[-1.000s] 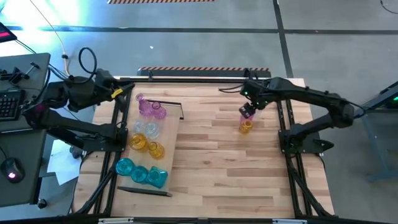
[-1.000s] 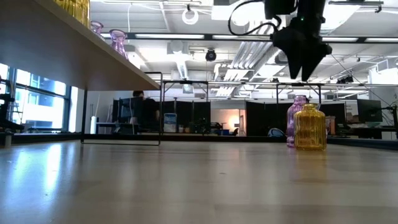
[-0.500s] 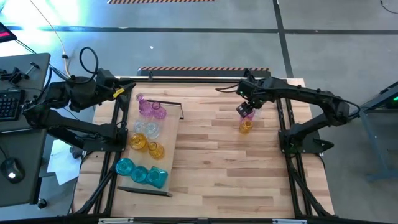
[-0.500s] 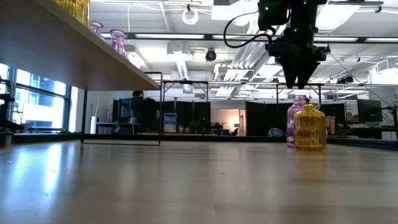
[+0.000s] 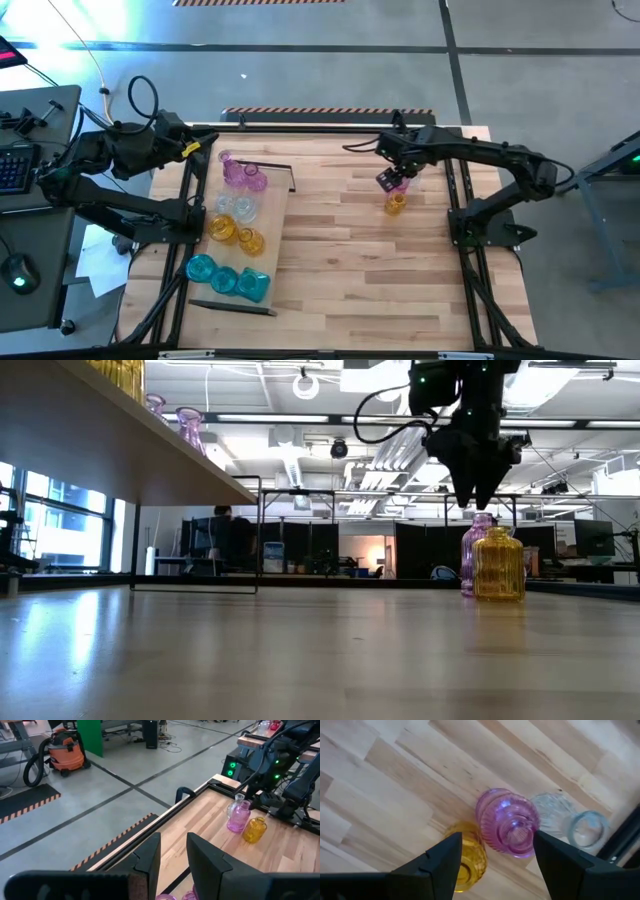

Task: Sort vases onto shelf
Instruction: Put the violet flower vase on the shelf

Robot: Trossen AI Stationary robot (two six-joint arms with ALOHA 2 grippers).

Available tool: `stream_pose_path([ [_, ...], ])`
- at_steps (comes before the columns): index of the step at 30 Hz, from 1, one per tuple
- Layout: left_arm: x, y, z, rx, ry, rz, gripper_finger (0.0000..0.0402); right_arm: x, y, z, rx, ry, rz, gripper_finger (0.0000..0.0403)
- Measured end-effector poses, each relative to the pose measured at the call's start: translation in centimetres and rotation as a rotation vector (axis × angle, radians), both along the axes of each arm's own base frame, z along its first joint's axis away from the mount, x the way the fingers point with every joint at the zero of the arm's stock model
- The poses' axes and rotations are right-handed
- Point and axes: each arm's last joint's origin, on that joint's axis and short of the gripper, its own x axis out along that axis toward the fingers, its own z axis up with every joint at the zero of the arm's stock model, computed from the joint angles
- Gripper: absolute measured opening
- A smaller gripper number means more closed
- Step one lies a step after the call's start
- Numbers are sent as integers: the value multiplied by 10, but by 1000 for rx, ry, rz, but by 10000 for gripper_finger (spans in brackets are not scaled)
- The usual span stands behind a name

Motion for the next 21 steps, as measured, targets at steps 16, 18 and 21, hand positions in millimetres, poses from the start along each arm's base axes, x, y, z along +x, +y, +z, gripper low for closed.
stream_pose_path([
  [16, -1, 0, 0, 0, -3, 0, 88, 16, -4, -22, 37, 73, 15, 227],
  [18, -1, 0, 0, 0, -3, 0, 88, 17, -4, -24, 39, 79, 17, 227],
  [21, -1, 0, 0, 0, -3, 0, 88, 19, -5, -26, 38, 91, 22, 227],
])
